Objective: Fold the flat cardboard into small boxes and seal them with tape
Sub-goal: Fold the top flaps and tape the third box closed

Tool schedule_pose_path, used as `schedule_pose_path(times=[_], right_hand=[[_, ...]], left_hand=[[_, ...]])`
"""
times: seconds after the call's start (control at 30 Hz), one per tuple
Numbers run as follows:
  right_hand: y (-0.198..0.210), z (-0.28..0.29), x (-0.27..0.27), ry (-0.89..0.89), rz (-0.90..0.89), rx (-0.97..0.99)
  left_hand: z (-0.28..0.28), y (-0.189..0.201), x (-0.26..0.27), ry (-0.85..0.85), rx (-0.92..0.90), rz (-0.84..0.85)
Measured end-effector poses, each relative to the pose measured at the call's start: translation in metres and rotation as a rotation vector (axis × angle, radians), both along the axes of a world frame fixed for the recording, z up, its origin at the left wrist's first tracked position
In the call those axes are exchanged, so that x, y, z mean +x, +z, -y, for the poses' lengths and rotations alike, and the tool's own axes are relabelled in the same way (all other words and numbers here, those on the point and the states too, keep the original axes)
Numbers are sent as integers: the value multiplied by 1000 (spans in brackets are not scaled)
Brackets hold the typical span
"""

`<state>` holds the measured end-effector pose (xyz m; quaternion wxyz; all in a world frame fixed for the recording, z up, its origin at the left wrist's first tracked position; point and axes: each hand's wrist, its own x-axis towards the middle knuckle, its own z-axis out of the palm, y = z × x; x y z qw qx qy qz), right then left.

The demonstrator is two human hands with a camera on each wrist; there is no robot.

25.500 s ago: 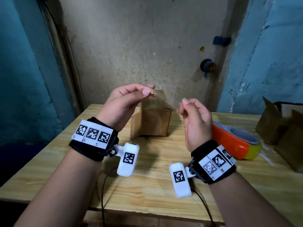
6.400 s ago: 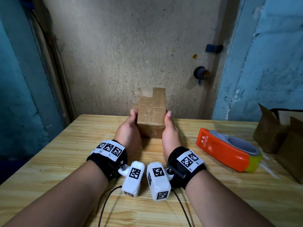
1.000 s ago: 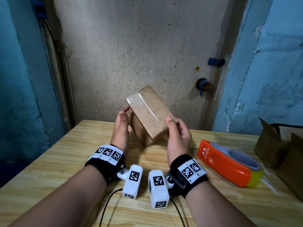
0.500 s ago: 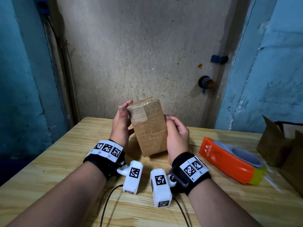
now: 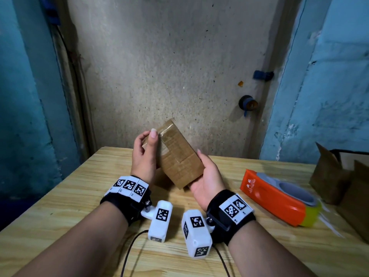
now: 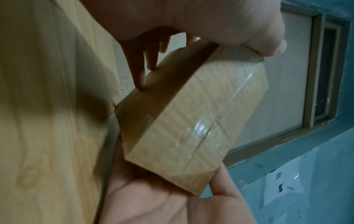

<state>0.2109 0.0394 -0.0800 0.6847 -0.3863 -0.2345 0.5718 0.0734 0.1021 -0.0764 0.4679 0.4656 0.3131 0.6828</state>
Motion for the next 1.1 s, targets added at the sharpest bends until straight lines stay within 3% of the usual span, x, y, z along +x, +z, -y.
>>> schedule_pose_path(times=[0.13,0.33,0.43,0.57,0.73,0.9,1.1], right_hand=[[-2,-3,2,-82,57,21],[-5,-2,7,-340,293,112],[-3,2,13,-398,338,149],[1,6,18,-461,333,125],[3,11,20,-443,326,43],[-1,17,20,-471,477,-33],[4,26,24,-393,561,-53]], left_hand=[[-4,-4,0,32,-37,-5],[-16,-16,-1,-96,-131,-19],[-17,-17,-1,-229,-250,-50],[-11,-18,0,-354,-264,-82],[-9,-19,-6,-301,-251,-182],[-15,-24,-13,-196,-247,-335],[-13,-22,-11,-45,-269,-393]])
